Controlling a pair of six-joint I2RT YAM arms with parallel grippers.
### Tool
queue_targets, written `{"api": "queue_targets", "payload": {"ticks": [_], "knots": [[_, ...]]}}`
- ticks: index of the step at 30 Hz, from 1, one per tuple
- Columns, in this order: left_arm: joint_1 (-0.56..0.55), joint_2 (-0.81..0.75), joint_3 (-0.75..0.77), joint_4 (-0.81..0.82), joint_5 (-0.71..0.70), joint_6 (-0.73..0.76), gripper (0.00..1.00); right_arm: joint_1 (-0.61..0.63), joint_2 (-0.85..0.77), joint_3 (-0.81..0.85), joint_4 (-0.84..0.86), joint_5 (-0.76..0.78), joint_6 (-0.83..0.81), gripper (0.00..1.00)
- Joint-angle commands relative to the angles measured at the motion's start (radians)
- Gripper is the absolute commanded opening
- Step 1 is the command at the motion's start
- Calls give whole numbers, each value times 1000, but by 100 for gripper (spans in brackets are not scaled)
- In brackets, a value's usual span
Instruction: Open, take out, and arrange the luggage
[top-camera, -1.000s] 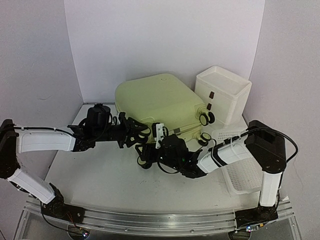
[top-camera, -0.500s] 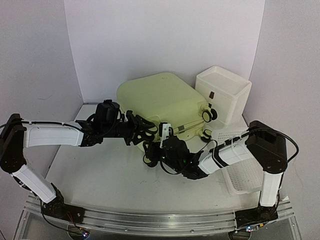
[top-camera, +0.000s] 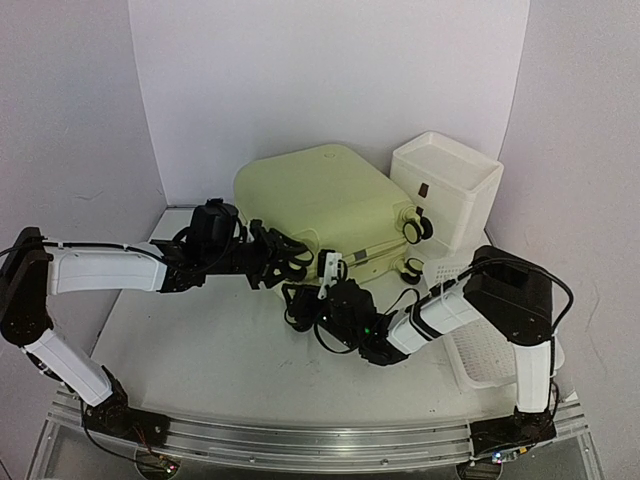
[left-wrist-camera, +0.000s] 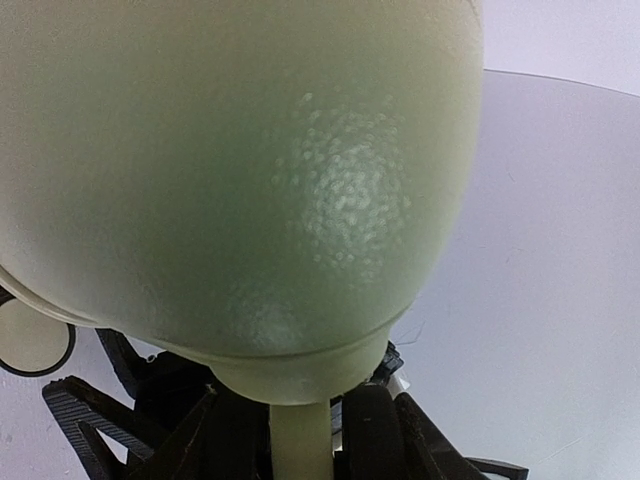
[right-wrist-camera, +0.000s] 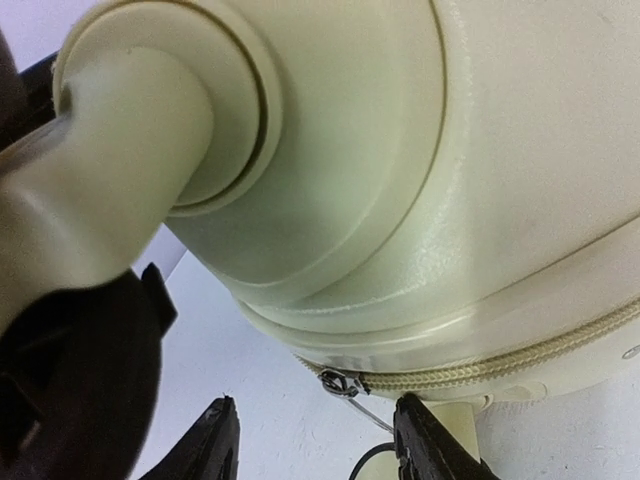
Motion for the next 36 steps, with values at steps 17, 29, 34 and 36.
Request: {"api": "queue_targets", "payload": {"ticks": [17,29,34,36], "knots": [[-5,-43,144,357,13,40,0,-29,33,156,-234,157,107,17],[-5,-54,132,357,25,37,0,-30,27,137,-200,59,77,35],[-4,-69,118,358,20,39,0,-32,41,118,-201,59,116,43],[-4,-75,111,359,16,42,0,-31,42,115,-209,58,128,47]]}}
